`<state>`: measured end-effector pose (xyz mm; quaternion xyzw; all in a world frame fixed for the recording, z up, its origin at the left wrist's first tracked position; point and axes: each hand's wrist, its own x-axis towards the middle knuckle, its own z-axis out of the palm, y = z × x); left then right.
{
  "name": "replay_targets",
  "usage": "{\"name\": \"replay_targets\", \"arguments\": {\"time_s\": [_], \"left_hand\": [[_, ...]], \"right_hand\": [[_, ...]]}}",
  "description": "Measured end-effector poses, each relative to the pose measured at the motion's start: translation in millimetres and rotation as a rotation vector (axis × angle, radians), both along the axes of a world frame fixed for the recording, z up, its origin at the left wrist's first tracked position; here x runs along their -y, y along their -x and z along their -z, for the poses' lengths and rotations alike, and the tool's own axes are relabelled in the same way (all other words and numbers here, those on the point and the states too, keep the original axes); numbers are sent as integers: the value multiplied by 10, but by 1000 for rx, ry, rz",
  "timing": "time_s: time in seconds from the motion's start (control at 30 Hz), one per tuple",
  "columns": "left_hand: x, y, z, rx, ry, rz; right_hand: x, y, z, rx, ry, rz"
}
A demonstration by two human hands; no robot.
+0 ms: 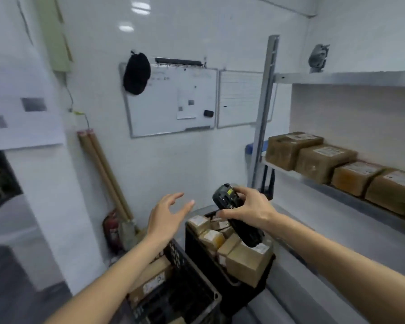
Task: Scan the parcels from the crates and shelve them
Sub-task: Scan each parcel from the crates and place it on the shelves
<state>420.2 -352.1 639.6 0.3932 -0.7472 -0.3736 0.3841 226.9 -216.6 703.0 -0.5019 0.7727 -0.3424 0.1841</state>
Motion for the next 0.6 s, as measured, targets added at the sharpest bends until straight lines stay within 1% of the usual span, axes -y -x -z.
{"name": "replay_targets", "arguments": {"time_s": [0.13, 0.27, 0.4, 0.6], "left_hand": [[569, -433, 438, 18, -82, -124], [1163, -593, 1043, 58, -178, -226], [1657, -611, 1867, 117, -301, -301], [2157, -677, 3261, 200, -444, -424]], "right_hand": [[890, -262, 463, 42, -43, -104], [1727, -366, 1112, 66, -110, -180], [2399, -367, 1972, 123, -199, -239], [3063, -373, 3472, 207, -346, -262]]}}
